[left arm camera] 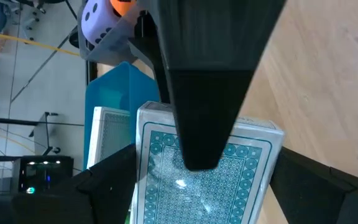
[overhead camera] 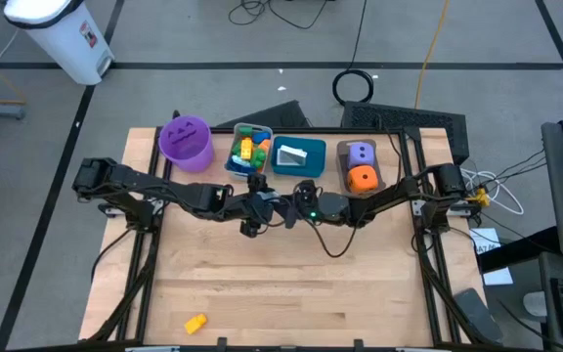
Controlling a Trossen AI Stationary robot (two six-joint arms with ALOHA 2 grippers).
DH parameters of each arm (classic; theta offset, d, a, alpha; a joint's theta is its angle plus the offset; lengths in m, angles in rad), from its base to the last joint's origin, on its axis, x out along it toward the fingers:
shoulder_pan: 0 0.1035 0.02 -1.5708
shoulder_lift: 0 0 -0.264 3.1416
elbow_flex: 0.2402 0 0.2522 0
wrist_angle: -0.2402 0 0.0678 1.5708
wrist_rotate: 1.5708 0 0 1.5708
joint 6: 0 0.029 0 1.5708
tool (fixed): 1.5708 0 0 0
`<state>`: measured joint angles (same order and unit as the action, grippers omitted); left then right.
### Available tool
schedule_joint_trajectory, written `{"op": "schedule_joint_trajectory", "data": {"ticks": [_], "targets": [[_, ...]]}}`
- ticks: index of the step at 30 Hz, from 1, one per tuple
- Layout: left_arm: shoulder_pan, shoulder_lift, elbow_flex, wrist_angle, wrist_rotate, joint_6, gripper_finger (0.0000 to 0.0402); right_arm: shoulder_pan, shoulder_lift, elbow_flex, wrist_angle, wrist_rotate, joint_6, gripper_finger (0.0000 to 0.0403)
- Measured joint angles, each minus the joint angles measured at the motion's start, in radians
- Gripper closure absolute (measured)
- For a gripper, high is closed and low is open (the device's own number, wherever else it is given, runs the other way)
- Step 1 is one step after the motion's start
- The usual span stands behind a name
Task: Pick & Place Toys
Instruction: Put the light blue deck of cards into the blue bin
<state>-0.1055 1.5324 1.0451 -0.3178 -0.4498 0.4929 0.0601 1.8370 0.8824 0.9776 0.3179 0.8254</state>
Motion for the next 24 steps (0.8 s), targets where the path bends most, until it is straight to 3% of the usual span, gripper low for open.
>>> {"op": "schedule_joint_trajectory", "data": {"ticks": [8, 13, 18, 24], "targets": [[0.0, 0.0, 0.0, 0.007, 0.004, 0.007, 0.0072, 0.0, 0.0, 0.018, -0.044, 0.0, 0.0, 0.0205], [-0.002, 0.0, 0.0, 0.011, 0.008, 0.009, 0.0047, 0.0, 0.0, 0.019, -0.062, 0.011, 0.002, 0.0259], [-0.003, 0.0, 0.0, 0.021, 0.03, 0.01, 0.0057, 0.0, -0.001, 0.021, -0.078, 0.045, -0.002, 0.0333], [-0.03, 0.0, 0.0, 0.027, -0.004, 0.019, 0.0069, 0.001, -0.002, 0.021, -0.076, 0.046, -0.053, 0.0342]]}}
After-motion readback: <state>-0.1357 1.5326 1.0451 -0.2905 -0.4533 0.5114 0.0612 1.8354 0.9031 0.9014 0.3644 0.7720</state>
